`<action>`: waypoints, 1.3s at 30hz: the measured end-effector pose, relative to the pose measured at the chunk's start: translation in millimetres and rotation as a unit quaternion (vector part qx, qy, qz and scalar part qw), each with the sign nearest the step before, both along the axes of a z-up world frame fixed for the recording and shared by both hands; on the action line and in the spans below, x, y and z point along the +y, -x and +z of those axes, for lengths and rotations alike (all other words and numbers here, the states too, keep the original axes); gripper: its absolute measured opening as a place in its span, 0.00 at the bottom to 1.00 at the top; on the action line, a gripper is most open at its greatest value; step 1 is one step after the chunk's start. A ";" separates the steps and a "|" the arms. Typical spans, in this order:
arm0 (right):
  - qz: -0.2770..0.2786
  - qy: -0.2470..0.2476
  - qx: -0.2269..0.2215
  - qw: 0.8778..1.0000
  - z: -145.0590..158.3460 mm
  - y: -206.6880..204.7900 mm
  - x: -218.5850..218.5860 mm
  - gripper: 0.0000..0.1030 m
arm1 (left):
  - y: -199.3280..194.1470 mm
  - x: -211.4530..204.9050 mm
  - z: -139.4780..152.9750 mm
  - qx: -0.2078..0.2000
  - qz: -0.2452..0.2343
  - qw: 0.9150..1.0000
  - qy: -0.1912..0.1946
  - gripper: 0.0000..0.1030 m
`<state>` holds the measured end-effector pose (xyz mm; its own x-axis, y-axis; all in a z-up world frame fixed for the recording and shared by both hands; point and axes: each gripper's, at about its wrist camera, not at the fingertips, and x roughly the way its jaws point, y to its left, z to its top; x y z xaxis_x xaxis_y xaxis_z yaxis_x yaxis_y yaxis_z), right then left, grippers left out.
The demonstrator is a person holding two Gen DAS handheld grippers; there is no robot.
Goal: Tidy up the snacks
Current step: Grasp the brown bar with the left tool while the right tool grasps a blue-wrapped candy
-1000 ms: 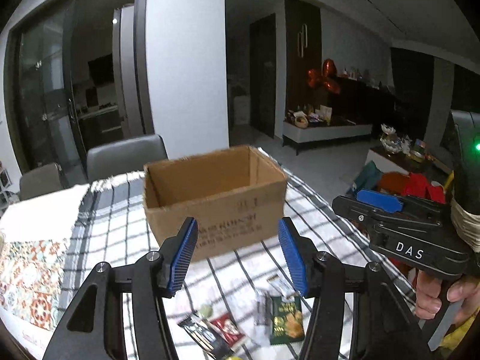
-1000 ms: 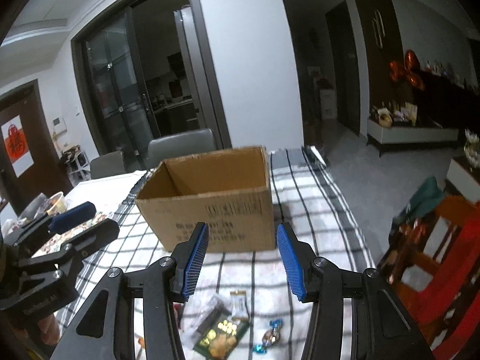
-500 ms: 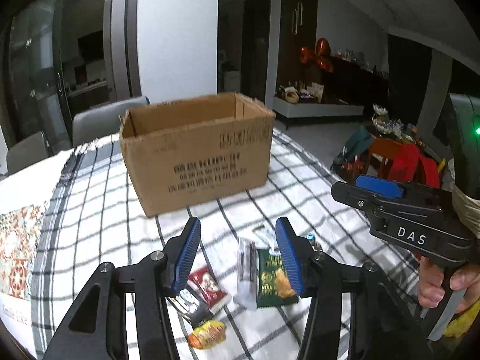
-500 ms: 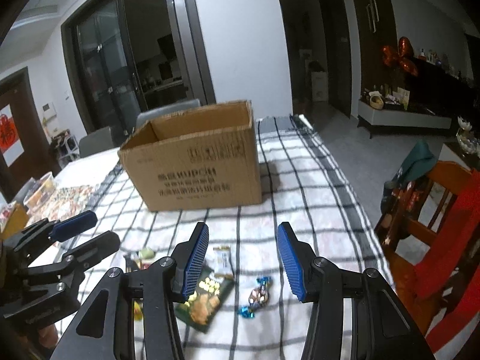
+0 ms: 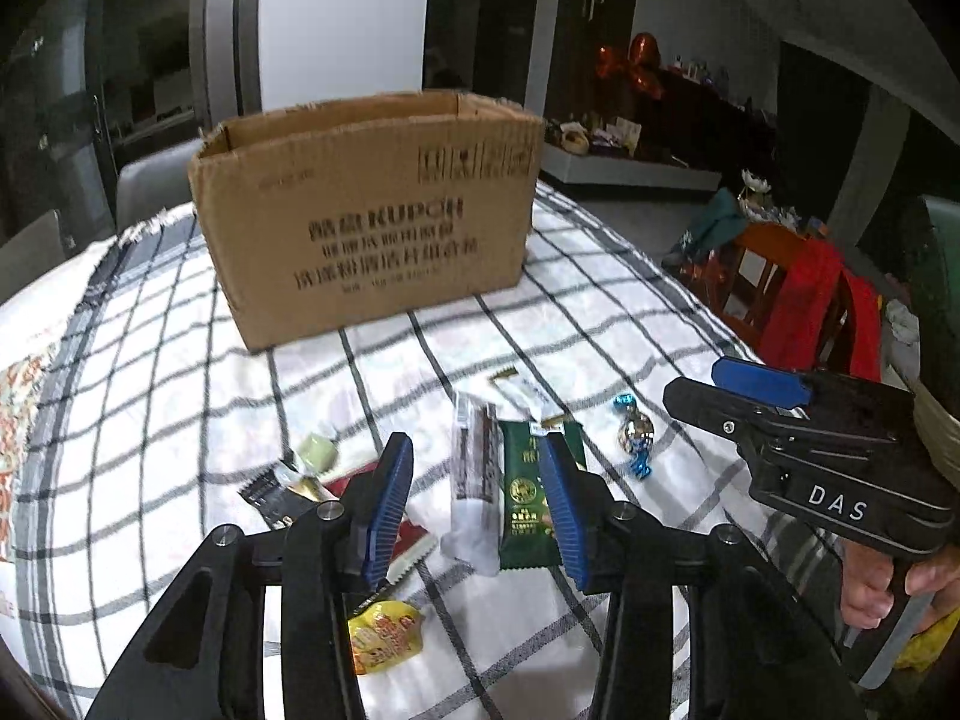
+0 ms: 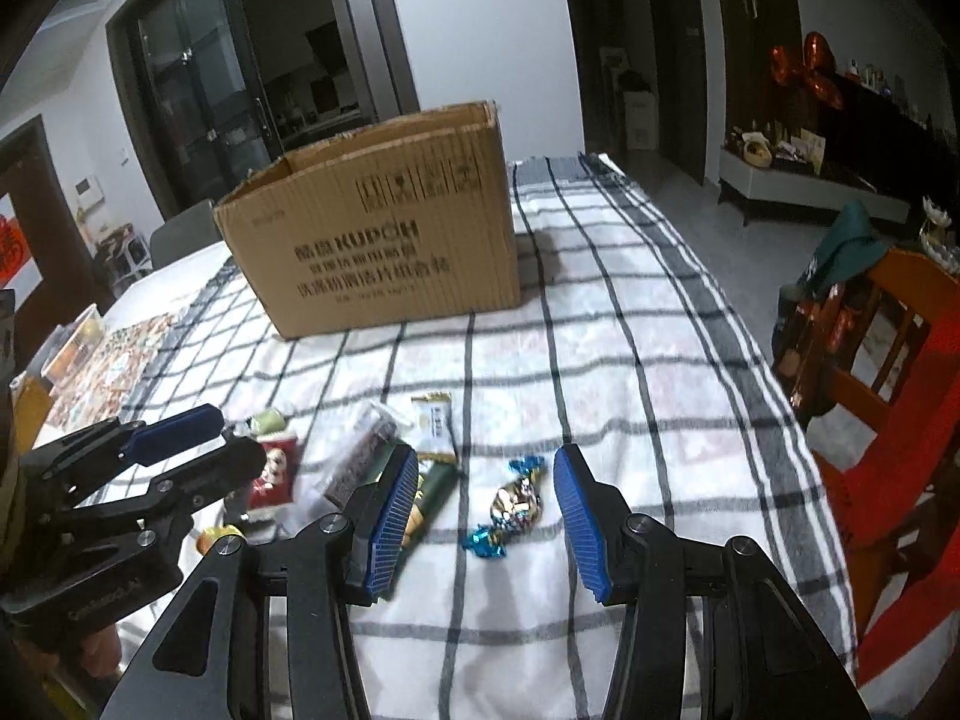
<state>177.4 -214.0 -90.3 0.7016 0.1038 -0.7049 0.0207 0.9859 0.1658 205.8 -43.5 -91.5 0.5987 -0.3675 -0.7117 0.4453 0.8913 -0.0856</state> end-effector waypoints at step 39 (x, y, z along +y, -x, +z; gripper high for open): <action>-0.002 -0.010 0.069 0.998 -49.5 -27.4 0.4 0.27 | -50.3 -20.6 -57.6 0.090 0.002 0.996 -0.004 0.25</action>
<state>204.8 -213.6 -139.8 0.5991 0.1171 -0.7921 0.0482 0.9822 0.1817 256.1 -64.0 -149.1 0.4626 -0.3593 -0.8105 0.4191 0.8942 -0.1571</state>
